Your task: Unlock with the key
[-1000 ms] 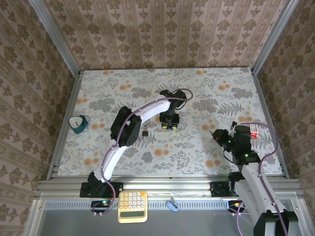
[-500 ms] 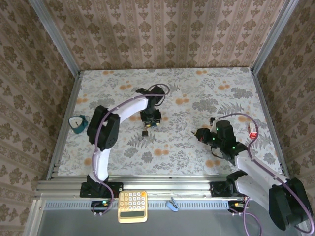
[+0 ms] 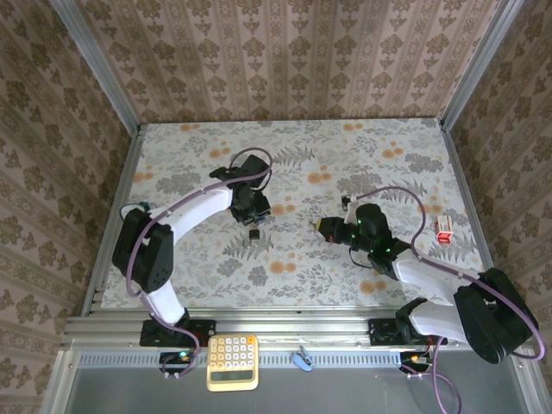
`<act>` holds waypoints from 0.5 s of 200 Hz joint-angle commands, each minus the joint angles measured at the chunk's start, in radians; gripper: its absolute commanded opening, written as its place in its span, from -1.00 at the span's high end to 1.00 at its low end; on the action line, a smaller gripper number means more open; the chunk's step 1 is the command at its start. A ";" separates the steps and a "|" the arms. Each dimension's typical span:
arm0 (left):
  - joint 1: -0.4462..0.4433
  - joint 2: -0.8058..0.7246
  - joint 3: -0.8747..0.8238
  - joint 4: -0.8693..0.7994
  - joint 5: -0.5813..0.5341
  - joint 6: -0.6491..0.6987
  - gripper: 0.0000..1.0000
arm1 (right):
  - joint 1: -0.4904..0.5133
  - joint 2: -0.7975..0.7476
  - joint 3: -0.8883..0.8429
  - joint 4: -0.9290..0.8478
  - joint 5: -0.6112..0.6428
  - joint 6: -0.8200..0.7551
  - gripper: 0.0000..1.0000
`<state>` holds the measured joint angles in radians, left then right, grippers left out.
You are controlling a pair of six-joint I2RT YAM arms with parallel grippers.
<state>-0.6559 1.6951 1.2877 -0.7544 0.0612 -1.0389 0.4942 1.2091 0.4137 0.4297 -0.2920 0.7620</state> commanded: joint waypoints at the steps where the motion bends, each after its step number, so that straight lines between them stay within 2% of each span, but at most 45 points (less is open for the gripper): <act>1: 0.009 -0.055 -0.029 0.073 0.015 -0.118 0.38 | 0.033 0.040 0.028 0.162 -0.001 0.008 1.00; 62: 0.016 -0.068 -0.077 0.184 0.105 -0.240 0.38 | 0.112 0.175 -0.013 0.460 0.032 0.095 1.00; 100: 0.030 -0.047 -0.040 0.154 0.103 -0.233 0.37 | 0.137 0.258 -0.010 0.554 0.052 0.139 1.00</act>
<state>-0.6422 1.6470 1.2179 -0.6010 0.1482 -1.2415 0.6167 1.4384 0.4114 0.8532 -0.2848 0.8635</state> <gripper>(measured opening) 0.335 0.066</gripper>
